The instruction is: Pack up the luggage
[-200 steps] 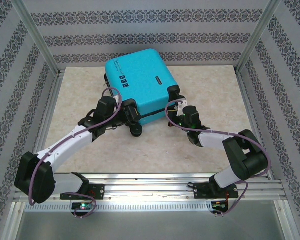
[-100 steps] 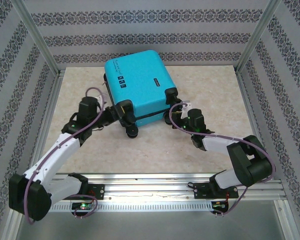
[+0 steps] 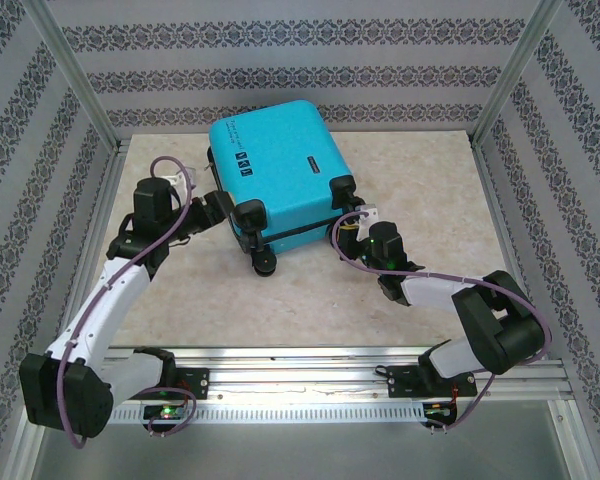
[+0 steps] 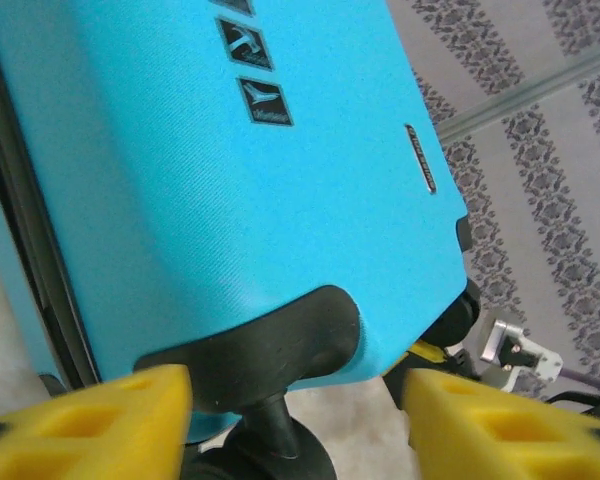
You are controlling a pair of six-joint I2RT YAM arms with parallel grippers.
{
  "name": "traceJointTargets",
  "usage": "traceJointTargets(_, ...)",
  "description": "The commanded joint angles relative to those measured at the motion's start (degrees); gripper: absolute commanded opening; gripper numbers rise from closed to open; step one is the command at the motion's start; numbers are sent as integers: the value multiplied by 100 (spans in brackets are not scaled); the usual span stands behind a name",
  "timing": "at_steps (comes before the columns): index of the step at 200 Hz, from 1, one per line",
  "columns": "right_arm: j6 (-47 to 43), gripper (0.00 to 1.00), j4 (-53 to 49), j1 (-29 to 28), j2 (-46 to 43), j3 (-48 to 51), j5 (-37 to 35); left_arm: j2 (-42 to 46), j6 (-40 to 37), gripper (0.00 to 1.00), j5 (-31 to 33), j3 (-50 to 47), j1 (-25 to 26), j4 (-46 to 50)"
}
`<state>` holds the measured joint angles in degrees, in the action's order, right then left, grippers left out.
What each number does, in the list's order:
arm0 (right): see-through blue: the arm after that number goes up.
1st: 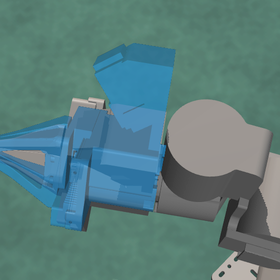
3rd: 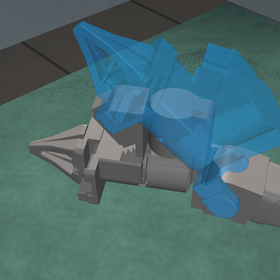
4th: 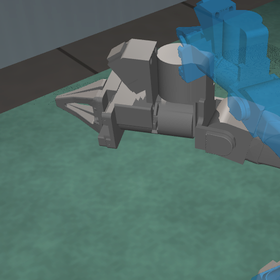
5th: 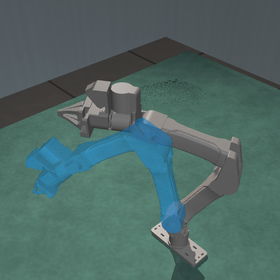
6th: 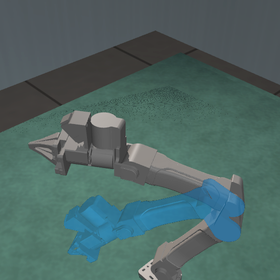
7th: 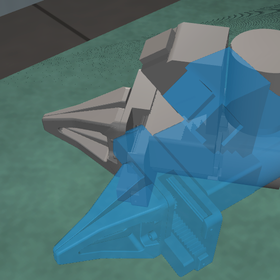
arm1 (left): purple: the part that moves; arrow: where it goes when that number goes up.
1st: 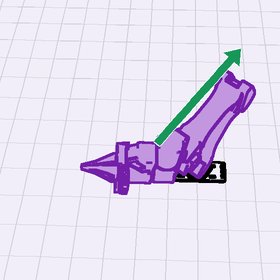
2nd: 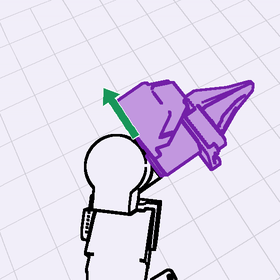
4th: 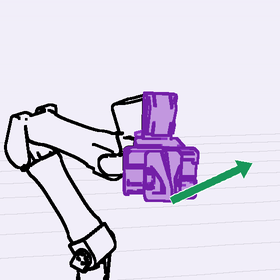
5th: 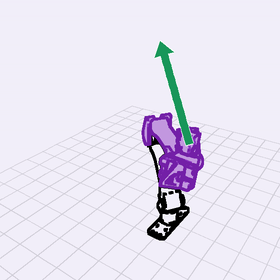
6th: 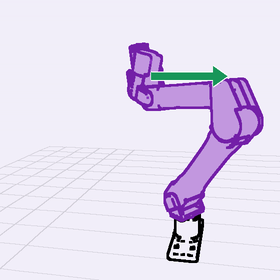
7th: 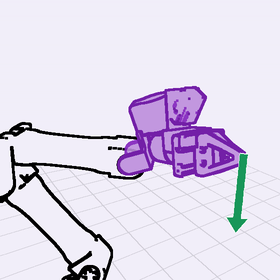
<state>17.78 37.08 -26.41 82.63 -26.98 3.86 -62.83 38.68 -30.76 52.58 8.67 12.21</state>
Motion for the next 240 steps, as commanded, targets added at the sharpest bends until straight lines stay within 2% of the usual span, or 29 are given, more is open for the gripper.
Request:
traceJointTargets(1, -101, 0, -36, -66, -42, -38, 131, 184, -228, 77, 236, 261, 296, 569)
traceJointTargets(32, -87, 0, -61, -72, 7, -89, 168, 389, -456, 85, 1606, 527, 1186, 1583)
traceJointTargets(60, -55, 0, -85, -72, 64, -123, 198, 216, -458, 87, 2916, 827, 2109, 2456)
traceJointTargets(99, -16, 0, -82, -74, 130, -162, 242, -482, -435, 86, 3654, 1149, 2762, 2984)
traceJointTargets(134, -20, 0, -80, -74, 86, -127, 226, -1027, -540, 84, 3815, 1327, 2878, 3030)
traceJointTargets(212, 4, 0, 153, -36, 187, -29, 369, -1420, -603, 76, 3762, 1161, 2878, 2425)
traceJointTargets(240, -66, 0, 734, 111, 342, 107, 686, -1517, -681, 64, 3808, 1106, 2882, 2205)
